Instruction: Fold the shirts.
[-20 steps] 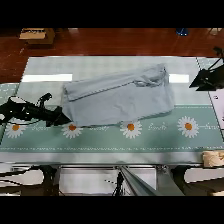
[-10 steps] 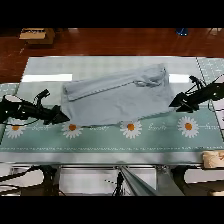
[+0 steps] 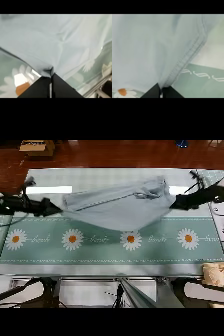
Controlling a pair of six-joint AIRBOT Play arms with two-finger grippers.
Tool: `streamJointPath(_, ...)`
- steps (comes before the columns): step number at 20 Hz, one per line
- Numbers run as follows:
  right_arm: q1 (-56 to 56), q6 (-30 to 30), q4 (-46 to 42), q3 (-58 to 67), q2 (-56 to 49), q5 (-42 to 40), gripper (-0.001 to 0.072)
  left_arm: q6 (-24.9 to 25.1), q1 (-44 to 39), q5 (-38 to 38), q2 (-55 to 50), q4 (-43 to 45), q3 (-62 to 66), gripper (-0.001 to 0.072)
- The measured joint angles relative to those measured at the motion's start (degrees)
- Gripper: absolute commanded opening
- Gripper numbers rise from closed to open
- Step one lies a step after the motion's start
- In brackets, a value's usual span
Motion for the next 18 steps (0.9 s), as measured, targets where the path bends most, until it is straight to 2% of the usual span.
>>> streamJointPath(4,-1.3,-0.7,1.6,11.3,14.1,-1.9,0.0021,-0.4,0.0,-0.1,7.0,-6.7,19.6,0.0023)
streamJointPath(6,-1.6,-0.4,2.3,16.5,21.2,-6.5,0.0021,-1.0,0.0,1.6,10.7,-8.9,30.4,0.0023)
streamJointPath(9,-1.8,3.9,0.5,24.1,30.8,-15.9,0.0021,-2.8,0.0,6.2,16.4,-9.1,43.9,0.0023)
streamJointPath(13,-1.9,11.6,-5.9,32.5,38.6,-19.9,0.0020,-9.7,0.0,9.6,24.9,0.5,53.6,0.0023)
streamJointPath(15,-1.9,15.1,-9.2,35.0,41.2,-17.3,0.0020,-14.1,0.0,7.1,29.2,7.4,55.5,0.0023)
streamJointPath(18,-1.9,19.0,-14.6,36.7,43.9,-10.2,0.0020,-18.6,0.0,-1.0,34.1,16.3,56.7,0.0023)
